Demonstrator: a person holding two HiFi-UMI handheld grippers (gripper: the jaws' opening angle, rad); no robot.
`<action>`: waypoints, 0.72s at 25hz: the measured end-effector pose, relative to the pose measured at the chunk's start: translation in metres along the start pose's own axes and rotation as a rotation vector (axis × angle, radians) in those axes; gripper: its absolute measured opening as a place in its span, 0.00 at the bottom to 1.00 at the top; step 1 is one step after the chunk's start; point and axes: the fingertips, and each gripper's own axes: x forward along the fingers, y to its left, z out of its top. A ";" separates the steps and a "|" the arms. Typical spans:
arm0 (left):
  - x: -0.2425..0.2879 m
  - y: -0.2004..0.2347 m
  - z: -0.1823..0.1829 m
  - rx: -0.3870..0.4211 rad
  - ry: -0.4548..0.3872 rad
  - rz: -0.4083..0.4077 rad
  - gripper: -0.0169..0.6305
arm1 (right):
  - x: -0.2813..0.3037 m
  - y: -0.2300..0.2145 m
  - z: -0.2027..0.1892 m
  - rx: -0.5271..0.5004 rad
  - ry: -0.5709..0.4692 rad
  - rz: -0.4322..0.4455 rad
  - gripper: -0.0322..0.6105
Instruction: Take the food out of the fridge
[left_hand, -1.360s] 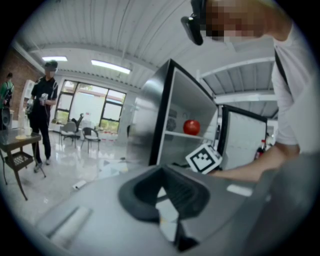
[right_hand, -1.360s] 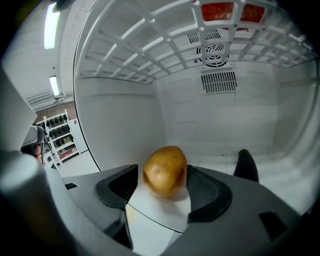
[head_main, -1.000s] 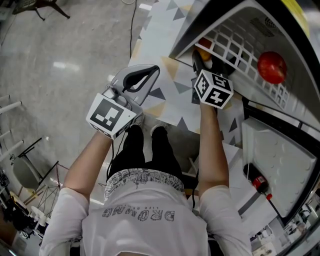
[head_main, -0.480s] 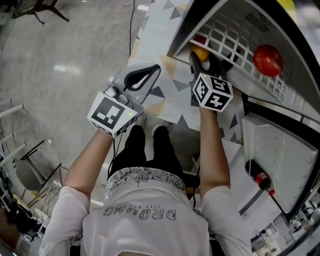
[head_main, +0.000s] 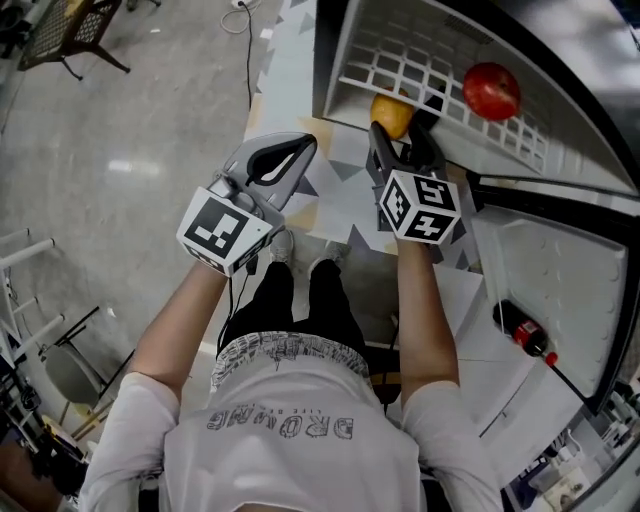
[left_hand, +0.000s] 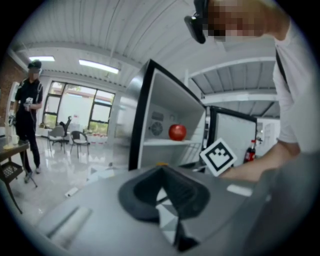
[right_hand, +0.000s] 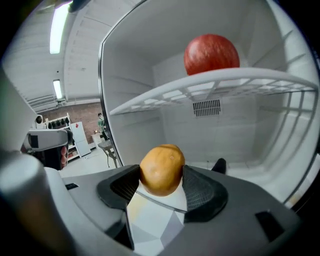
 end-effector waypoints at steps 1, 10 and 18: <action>0.001 -0.003 0.002 0.006 0.001 -0.008 0.04 | -0.007 0.000 0.003 0.004 -0.008 -0.001 0.46; 0.002 -0.037 0.024 0.045 -0.002 -0.073 0.04 | -0.067 0.002 0.012 0.030 -0.043 -0.013 0.46; -0.007 -0.051 0.045 0.090 -0.016 -0.106 0.04 | -0.113 0.009 0.038 0.028 -0.110 -0.031 0.46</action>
